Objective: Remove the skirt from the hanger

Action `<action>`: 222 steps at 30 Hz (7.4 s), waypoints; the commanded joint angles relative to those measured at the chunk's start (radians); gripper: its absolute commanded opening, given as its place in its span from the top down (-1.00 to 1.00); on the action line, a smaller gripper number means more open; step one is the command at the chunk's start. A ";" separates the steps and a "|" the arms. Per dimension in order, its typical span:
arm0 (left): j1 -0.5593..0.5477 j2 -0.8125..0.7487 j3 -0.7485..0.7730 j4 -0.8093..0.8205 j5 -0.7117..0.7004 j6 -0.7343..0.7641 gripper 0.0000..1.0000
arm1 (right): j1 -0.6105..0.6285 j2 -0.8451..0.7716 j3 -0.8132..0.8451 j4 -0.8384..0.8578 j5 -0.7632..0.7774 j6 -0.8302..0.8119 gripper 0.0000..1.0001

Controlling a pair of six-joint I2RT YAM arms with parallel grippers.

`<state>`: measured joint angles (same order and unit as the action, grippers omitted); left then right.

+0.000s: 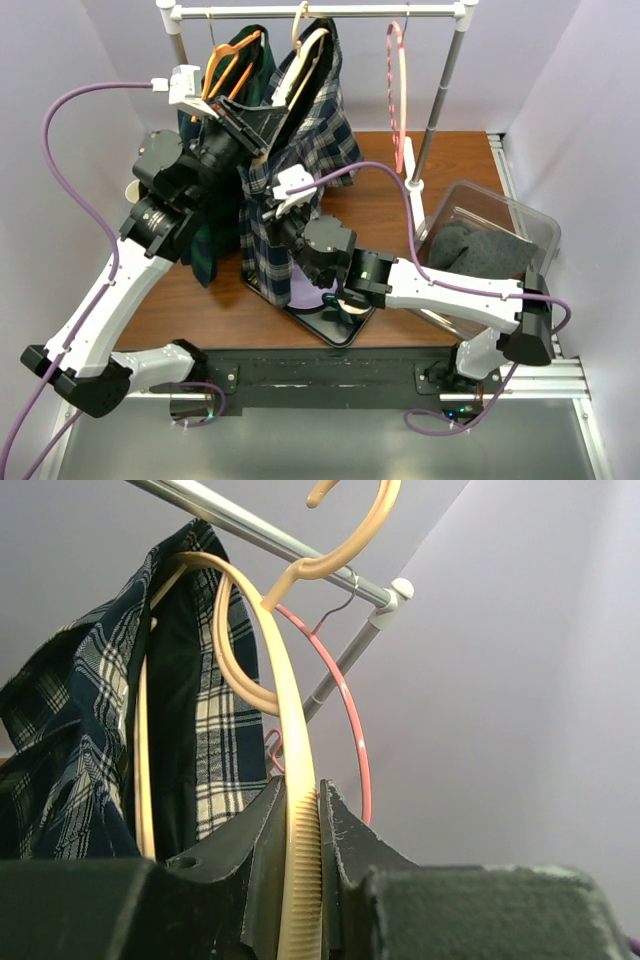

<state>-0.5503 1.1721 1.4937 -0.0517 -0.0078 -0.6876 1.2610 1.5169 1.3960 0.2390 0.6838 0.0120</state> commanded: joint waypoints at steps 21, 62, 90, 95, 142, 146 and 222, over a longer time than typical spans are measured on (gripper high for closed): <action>0.006 -0.116 0.251 -0.171 0.060 0.069 1.00 | -0.179 -0.325 -0.123 0.168 0.013 -0.368 1.00; 0.004 -0.160 0.226 -0.233 0.066 0.068 1.00 | -0.189 -0.569 0.534 -0.492 -0.056 -0.460 1.00; 0.006 -0.232 0.056 -0.321 0.164 -0.196 1.00 | -0.189 -0.621 0.454 -0.396 0.128 -0.616 1.00; 0.006 -0.178 -0.003 -0.206 0.086 -0.216 1.00 | -0.187 -0.630 0.451 -0.363 0.151 -0.650 1.00; 0.112 0.282 -0.087 0.533 0.068 -0.362 1.00 | -0.189 -0.710 0.190 -0.163 0.302 -0.808 1.00; 0.112 0.299 -0.095 0.532 0.091 -0.365 0.93 | -0.189 -0.672 0.213 -0.086 0.318 -0.915 1.00; 0.132 -0.534 -0.605 0.038 -0.420 0.540 -1.00 | -1.146 -0.515 -0.524 -0.626 -0.173 0.491 1.00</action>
<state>-0.4255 0.6361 0.8909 -0.0498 -0.3794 -0.1844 0.1165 1.0233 1.0344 -0.3435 0.8120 0.1345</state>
